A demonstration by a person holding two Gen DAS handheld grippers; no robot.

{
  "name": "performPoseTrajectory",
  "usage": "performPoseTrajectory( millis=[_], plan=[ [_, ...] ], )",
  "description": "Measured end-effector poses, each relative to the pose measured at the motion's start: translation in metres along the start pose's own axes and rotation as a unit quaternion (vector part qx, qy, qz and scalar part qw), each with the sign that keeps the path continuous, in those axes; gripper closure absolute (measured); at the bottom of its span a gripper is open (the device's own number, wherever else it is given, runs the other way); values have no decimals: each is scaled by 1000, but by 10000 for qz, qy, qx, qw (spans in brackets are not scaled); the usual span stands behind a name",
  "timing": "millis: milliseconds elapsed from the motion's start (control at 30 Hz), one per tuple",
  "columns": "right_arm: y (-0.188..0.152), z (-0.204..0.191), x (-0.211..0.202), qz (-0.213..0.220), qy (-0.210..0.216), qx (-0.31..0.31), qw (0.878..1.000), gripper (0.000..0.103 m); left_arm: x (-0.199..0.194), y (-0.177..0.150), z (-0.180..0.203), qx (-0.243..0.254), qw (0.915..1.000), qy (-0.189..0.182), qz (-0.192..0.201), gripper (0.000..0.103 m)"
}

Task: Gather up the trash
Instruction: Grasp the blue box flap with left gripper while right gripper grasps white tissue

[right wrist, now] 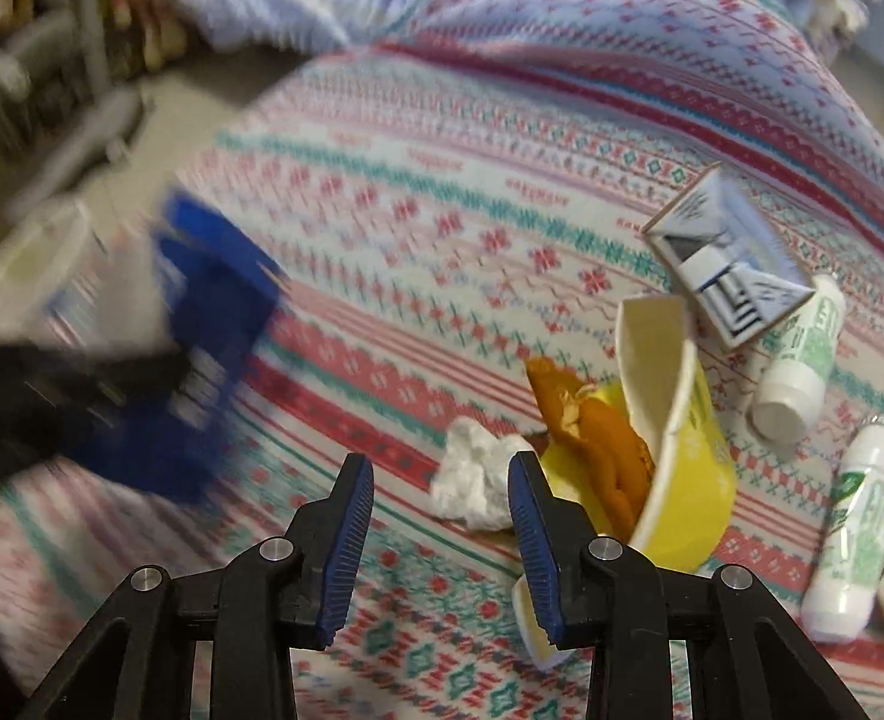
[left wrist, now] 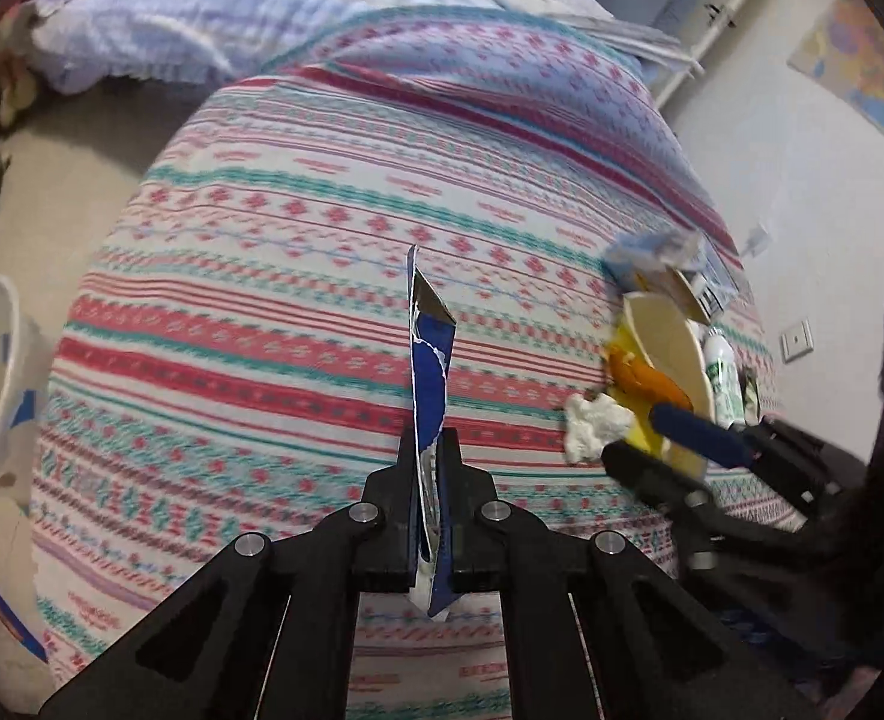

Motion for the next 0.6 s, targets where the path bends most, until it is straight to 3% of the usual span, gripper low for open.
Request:
performPoseTrajectory(
  millis=[167, 333, 367, 400, 433, 600],
  plan=[
    [1, 3, 28, -290, -504, -183, 9981, 51, -8, -3, -17, -179, 9998, -99, 44, 98],
    [-1, -4, 47, -489, -1245, -669, 9888, 51, -12, -6, -30, -296, 9994, -175, 20, 98],
    [-1, -5, 47, -482, -1330, -719, 9873, 59, -12, -6, -31, -319, 9993, -176, 24, 98],
    [-1, -4, 46, -493, -1415, -715, 9861, 86, -14, -7, -34, -352, 9992, -196, 32, 98],
    [0, -1, 46, -520, -1455, -675, 9857, 101, -16, -8, -36, -376, 9991, -216, 39, 98],
    [4, 7, 28, -242, -1008, -323, 9941, 100, -26, -8, -44, -429, 9986, -279, 116, 98]
  ],
)
Point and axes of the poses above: each gripper's, at about its wrist camera, not at the fingertips, and x roughly the way its jaws point, z to its right, y to its top, the point moved 9 cm from there along x, roughly the way its jaws point, and after that the axes turned 13 degrees about -z, right-handed, at the moved point
